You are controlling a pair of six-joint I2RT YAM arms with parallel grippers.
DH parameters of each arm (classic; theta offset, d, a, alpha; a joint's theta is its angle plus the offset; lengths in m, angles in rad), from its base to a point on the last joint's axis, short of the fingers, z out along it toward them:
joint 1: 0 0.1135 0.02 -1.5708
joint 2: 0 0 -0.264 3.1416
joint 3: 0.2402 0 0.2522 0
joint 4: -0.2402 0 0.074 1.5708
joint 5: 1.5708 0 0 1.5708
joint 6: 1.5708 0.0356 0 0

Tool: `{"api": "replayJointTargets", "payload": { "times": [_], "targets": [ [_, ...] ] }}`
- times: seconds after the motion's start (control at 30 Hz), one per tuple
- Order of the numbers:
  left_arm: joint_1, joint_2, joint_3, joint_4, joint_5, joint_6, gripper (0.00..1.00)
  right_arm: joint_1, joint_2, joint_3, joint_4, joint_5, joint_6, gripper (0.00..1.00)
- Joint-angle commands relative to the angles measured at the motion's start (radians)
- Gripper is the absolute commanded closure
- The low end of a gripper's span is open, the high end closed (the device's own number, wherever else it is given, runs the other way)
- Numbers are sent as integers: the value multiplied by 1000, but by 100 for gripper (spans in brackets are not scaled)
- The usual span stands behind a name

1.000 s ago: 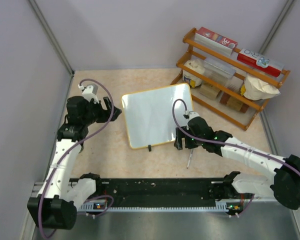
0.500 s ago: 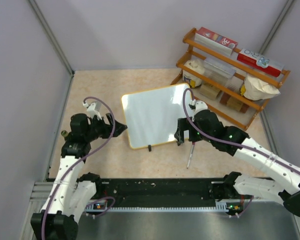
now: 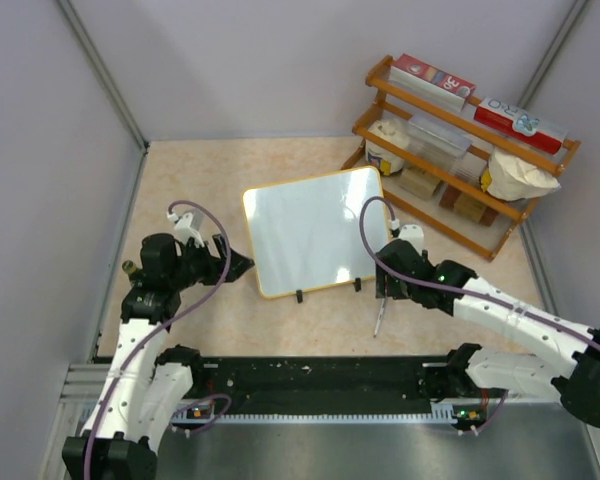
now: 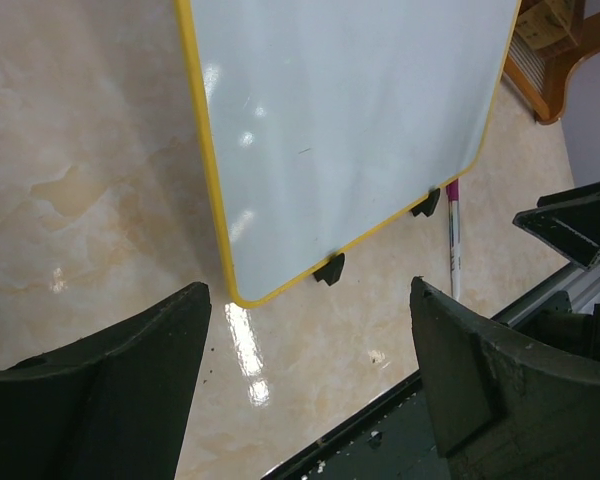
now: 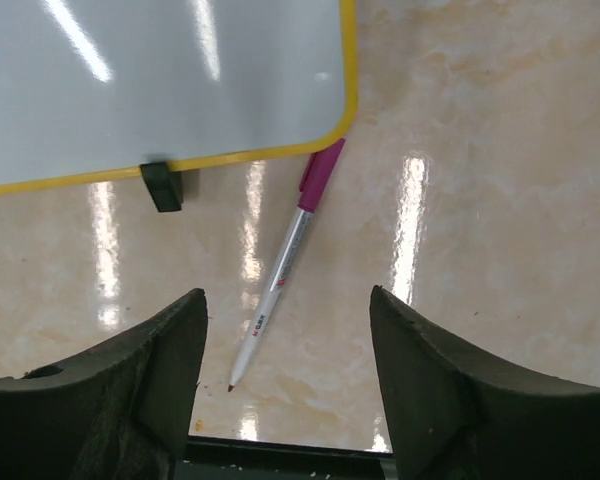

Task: Write a sentence on the whiteboard
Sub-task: Pick up the whiteboard marker at the center of the board.

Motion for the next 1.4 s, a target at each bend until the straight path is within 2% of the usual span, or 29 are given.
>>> {"api": "replayJointTargets", "payload": {
  "times": [0.0, 0.1, 0.27, 0.5, 0.57, 0.6, 0.73, 0.9, 1.03, 1.2, 1.37],
  "targets": [
    [2, 32, 33, 49, 36, 13, 16, 9, 57, -31, 43, 49, 66, 38],
    [0, 46, 11, 94, 56, -9, 16, 9, 93, -48, 85, 38, 78, 39],
    [2, 69, 14, 103, 62, -14, 16, 9, 162, -71, 155, 9, 92, 53],
    [0, 81, 39, 75, 60, 13, 16, 7, 274, -117, 252, -34, 122, 56],
    [0, 86, 46, 68, 62, 19, 16, 7, 298, -125, 261, -37, 130, 62],
    [2, 86, 49, 63, 62, 22, 16, 7, 304, -129, 264, -35, 133, 66],
    [2, 94, 54, 62, 60, 29, 17, 6, 314, -180, 301, -50, 144, 68],
    [2, 126, 72, 42, 76, 60, 16, -11, 320, -252, 350, -104, 158, 77],
    [0, 147, 82, 42, 69, 66, 16, -49, 337, -309, 434, -195, 152, 100],
    [-12, 201, 123, 40, 112, 85, 16, -65, 304, -318, 437, -195, 147, 100],
    [-87, 258, 215, -44, 71, 140, 16, -100, 171, -330, 349, -187, 148, 100]
  ]
}}
